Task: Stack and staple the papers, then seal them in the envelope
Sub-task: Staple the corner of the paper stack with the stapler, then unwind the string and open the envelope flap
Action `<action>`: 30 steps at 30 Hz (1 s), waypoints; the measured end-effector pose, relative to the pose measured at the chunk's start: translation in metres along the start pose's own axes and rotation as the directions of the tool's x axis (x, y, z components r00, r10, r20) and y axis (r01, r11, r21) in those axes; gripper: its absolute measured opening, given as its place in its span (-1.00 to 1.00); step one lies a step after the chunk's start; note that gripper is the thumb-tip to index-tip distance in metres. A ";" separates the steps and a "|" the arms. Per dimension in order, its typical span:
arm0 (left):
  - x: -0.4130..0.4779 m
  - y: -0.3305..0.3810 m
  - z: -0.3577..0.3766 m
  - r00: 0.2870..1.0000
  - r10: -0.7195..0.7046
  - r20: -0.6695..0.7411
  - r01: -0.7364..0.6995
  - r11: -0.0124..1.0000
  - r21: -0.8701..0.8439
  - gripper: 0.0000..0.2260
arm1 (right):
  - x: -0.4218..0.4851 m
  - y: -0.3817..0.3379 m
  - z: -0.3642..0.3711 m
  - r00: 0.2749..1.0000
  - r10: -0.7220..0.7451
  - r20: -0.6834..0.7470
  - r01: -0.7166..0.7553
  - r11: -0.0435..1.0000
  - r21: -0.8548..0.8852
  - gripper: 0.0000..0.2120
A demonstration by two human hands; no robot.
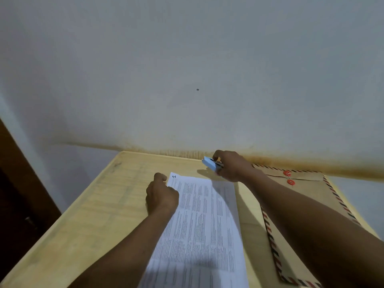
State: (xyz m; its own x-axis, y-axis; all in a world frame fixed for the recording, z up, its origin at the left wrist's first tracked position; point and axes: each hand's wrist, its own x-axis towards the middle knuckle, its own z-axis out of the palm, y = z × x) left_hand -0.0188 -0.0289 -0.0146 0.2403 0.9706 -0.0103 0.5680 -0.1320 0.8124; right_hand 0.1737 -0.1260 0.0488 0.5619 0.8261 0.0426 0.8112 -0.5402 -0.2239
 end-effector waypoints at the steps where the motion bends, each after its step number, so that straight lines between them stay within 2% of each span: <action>1: -0.003 0.000 0.002 1.000 0.022 -0.002 -0.022 0.999 0.026 -0.73 | 0.006 -0.002 0.004 1.000 -0.012 0.001 0.012 1.000 -0.029 -0.59; 8: -0.011 -0.006 0.013 0.990 0.129 -0.053 -0.116 0.974 0.194 -0.72 | 0.039 -0.012 0.034 0.999 -0.030 0.032 0.034 0.992 -0.121 -0.60; 13: -0.008 -0.006 0.012 0.990 0.136 -0.029 -0.126 0.966 0.224 -0.72 | 0.050 -0.013 0.046 0.999 -0.011 0.051 0.017 0.992 -0.125 -0.61; 20: -0.006 -0.004 0.015 0.990 0.137 -0.023 -0.128 0.963 0.236 -0.74 | 0.044 -0.006 0.041 0.998 0.022 0.055 -0.021 1.000 -0.016 -0.52; 25: -0.008 0.016 0.031 0.932 0.361 -0.032 -0.345 0.911 0.227 -0.83 | 0.012 0.035 0.014 0.991 0.092 -0.102 -0.089 0.996 0.030 -0.61; 30: -0.025 0.057 0.066 0.767 0.608 0.205 -0.637 0.759 0.133 -0.80 | -0.043 0.114 -0.016 0.927 0.305 -0.219 -0.294 0.952 0.079 -0.69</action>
State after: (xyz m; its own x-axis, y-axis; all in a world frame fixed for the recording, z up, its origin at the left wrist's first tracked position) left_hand 0.0590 -0.0744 -0.0068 0.6912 0.6228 0.3666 0.3825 -0.7457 0.5456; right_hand 0.2445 -0.2252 0.0370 0.8034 0.5660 0.1849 0.5945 -0.7449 -0.3030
